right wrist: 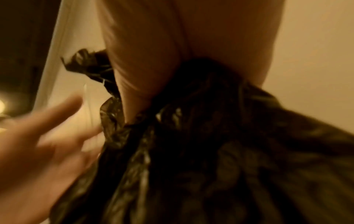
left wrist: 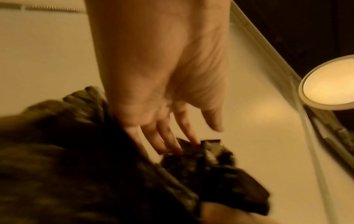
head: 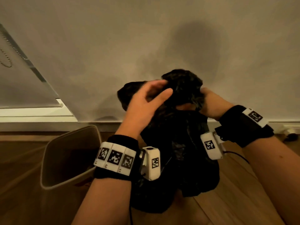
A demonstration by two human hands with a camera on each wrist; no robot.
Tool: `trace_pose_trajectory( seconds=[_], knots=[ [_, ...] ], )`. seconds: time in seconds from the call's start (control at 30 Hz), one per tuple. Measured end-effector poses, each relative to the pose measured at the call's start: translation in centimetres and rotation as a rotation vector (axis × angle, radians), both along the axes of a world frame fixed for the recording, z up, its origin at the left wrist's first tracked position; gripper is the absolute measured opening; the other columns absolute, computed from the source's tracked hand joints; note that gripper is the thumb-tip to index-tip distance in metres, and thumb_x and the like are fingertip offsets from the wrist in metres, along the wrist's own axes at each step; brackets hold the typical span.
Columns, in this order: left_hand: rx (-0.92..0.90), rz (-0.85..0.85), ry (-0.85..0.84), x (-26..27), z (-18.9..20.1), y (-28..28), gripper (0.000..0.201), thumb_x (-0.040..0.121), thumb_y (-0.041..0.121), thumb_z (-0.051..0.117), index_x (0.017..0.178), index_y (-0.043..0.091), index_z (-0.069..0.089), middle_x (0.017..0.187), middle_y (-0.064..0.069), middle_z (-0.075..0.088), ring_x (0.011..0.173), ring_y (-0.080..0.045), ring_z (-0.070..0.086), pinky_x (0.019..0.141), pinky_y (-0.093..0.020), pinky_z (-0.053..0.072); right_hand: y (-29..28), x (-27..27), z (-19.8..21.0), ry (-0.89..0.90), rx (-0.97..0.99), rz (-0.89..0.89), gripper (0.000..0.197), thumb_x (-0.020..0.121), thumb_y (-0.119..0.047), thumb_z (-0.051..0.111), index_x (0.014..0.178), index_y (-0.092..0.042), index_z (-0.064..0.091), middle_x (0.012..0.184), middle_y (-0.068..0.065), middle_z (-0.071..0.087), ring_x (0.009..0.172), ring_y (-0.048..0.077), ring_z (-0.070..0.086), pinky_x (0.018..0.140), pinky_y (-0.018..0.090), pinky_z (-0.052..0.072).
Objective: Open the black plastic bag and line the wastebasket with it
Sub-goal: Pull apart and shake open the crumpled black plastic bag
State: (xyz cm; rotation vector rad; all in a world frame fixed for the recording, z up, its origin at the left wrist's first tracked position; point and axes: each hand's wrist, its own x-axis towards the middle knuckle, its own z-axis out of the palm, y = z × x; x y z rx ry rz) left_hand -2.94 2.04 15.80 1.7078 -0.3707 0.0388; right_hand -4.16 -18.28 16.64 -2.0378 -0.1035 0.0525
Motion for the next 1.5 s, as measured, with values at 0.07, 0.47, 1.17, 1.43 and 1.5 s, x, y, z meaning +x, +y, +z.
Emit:
trace_pose_trajectory(
  seconds=[0.07, 0.47, 1.17, 1.43, 1.5],
  knots=[
    [0.096, 0.173, 0.024, 1.2, -1.3, 2.3, 0.093, 0.060, 0.060, 0.080, 0.140, 0.038, 0.036, 0.146, 0.002, 0.042, 0.134, -0.013, 0.043, 0.110, -0.037, 0.039, -1.0, -0.3, 0.5, -0.027, 0.146, 0.020, 0.031, 0.076, -0.006, 0.072, 0.091, -0.032, 0.062, 0.092, -0.020, 0.063, 0.079, -0.010, 0.063, 0.081, 0.012, 0.048],
    [0.146, -0.130, 0.368, -1.0, -5.5, -2.8, 0.046, 0.068, 0.028, 0.088, 0.109, 0.026, 0.067, 0.091, 0.015, 0.072, 0.082, 0.006, 0.068, 0.071, -0.012, 0.052, 2.0, 0.3, -1.2, 0.043, -0.032, 0.137, 0.044, 0.068, -0.050, 0.078, 0.108, -0.040, 0.064, 0.117, -0.007, 0.068, 0.112, 0.012, 0.062, 0.104, 0.043, 0.044],
    [-0.013, -0.109, 0.554, 1.0, -6.2, 6.3, 0.121, 0.066, 0.072, 0.069, 0.156, 0.025, 0.003, 0.157, -0.001, 0.033, 0.141, -0.020, 0.036, 0.115, -0.036, 0.032, -1.2, 0.6, -2.2, 0.212, 0.085, 0.031, 0.061, 0.080, -0.003, 0.071, 0.134, -0.022, 0.050, 0.129, 0.000, 0.059, 0.113, 0.018, 0.057, 0.102, 0.037, 0.044],
    [-0.015, -0.123, 0.513, -1.8, -6.3, -2.2, 0.072, 0.052, 0.050, 0.090, 0.117, 0.028, 0.068, 0.117, 0.009, 0.070, 0.111, -0.011, 0.065, 0.104, -0.040, 0.048, 3.0, 0.1, -1.4, 0.245, 0.130, 0.164, 0.029, 0.075, -0.028, 0.078, 0.100, -0.035, 0.066, 0.102, -0.015, 0.071, 0.099, 0.007, 0.067, 0.093, 0.028, 0.048],
    [-0.239, -0.022, 0.535, -1.3, -6.7, -2.1, 0.071, 0.053, 0.044, 0.090, 0.119, 0.025, 0.069, 0.119, 0.004, 0.071, 0.112, -0.017, 0.066, 0.103, -0.043, 0.048, 2.2, 0.3, -0.9, 0.208, 0.235, 0.180, 0.055, 0.067, -0.035, 0.082, 0.117, -0.025, 0.064, 0.120, -0.004, 0.069, 0.113, 0.011, 0.063, 0.100, 0.032, 0.046]
  ],
)
